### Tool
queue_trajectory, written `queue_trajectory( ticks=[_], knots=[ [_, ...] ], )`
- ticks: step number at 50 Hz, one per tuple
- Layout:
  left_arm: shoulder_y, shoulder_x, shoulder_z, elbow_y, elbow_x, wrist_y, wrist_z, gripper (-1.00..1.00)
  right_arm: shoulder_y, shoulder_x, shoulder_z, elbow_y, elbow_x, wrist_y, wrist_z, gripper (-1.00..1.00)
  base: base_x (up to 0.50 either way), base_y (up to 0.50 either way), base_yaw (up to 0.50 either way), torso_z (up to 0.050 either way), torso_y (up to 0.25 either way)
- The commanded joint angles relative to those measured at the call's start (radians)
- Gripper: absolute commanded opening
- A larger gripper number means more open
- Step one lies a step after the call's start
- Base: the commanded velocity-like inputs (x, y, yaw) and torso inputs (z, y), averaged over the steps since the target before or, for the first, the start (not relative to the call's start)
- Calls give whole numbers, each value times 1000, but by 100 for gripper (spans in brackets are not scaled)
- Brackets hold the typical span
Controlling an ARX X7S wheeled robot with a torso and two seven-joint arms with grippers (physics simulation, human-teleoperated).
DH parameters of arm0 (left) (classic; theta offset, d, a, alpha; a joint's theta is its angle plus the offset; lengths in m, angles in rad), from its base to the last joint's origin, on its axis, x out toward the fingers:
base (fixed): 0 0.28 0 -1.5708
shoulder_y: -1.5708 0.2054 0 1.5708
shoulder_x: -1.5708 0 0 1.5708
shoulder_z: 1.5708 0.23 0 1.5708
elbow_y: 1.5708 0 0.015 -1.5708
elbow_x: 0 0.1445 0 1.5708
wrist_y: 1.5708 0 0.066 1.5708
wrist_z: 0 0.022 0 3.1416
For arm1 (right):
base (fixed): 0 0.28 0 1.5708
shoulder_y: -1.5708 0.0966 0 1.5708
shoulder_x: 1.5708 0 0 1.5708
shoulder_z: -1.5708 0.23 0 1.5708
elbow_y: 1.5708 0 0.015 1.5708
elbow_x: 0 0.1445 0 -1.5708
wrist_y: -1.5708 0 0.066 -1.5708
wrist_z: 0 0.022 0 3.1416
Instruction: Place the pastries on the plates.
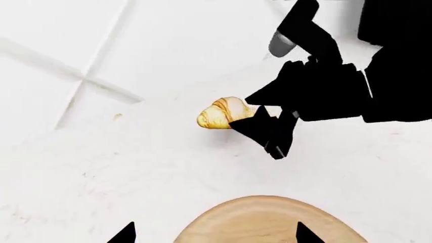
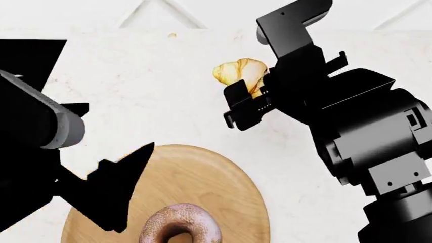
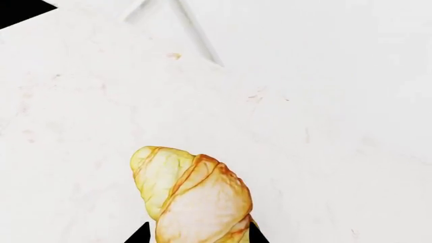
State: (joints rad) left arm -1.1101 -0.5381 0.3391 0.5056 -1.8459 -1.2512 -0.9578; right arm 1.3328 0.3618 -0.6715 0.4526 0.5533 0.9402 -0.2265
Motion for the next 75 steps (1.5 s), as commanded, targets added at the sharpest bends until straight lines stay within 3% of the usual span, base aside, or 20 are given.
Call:
queue_trajectory(
  ticks=[1,11,40,51,75],
  knots=[
    [73,-146,-131,-56,225,47,125,100,-21,-15,51,-20,-29,-65,-12,-100,0,0,0,0,0],
    [53,-166,-146,-70,247,59,150,100,-4,-11,1,-24,-63,-36,-2,-100,-20,0,0,0,0],
    [93,-182,-159,-54,223,91,139,100,-11,-14,23,-26,-55,-36,34,-100,-496,0,0,0,0],
    [110,-190,-162,-48,258,107,165,100,-35,-9,39,-45,-73,-113,63,-100,-374,17,0,0,0],
    [128,-218,-179,-32,239,124,156,100,-37,-4,29,-48,-79,-134,56,-100,-329,471,0,0,0]
  ],
)
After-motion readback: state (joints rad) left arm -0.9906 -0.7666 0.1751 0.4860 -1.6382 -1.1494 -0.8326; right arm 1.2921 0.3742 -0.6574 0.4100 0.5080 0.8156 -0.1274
